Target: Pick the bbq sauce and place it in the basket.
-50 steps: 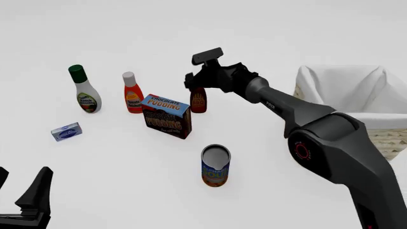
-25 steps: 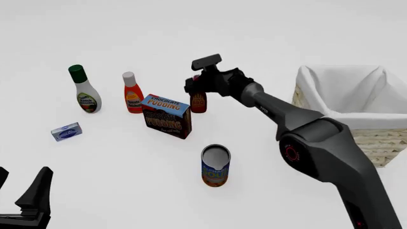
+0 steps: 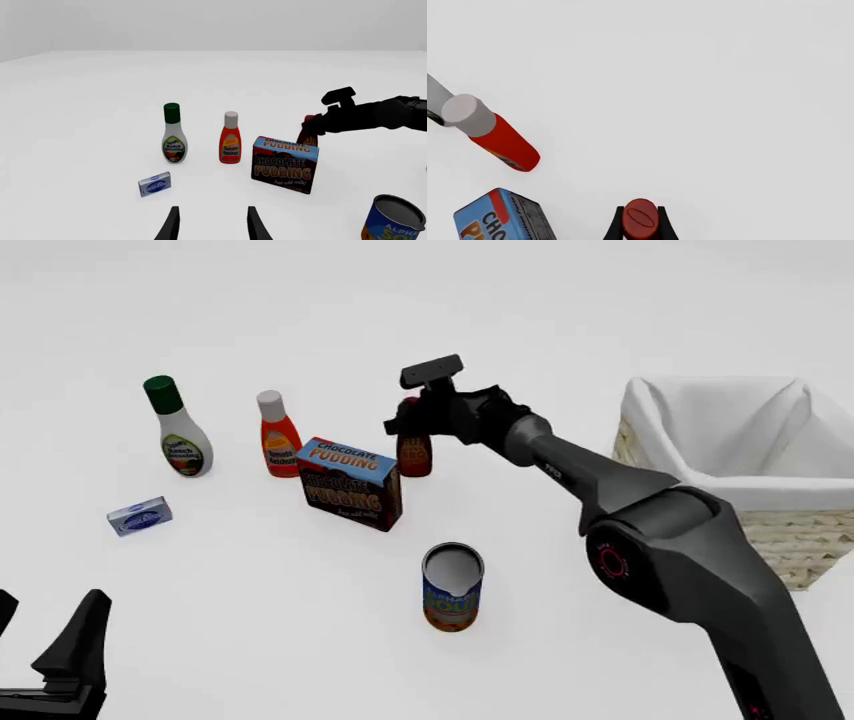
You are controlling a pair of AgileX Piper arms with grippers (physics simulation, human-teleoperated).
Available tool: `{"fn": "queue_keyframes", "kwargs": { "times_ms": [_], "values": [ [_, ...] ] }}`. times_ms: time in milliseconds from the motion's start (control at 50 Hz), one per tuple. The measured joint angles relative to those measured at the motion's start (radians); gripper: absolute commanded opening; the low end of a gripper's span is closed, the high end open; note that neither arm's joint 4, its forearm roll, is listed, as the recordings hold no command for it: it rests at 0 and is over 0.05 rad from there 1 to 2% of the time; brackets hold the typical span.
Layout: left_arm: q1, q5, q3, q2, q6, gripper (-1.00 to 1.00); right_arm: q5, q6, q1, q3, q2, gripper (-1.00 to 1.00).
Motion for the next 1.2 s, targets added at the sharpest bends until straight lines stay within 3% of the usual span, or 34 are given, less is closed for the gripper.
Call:
{"fn": "queue_keyframes", "kwargs": {
  "times_ms": [640, 1200],
  "values": [
    [0.000, 0.000, 0.000, 0.000, 0.000, 1.00, 0.018, -0.030, -0.014, 0.065, -0.103, -1.00],
    [0.000, 0.000, 0.000, 0.000, 0.000, 1.00, 0.041, -0.067, -0.017, 0.176, -0.322, -1.00]
  ]
}}
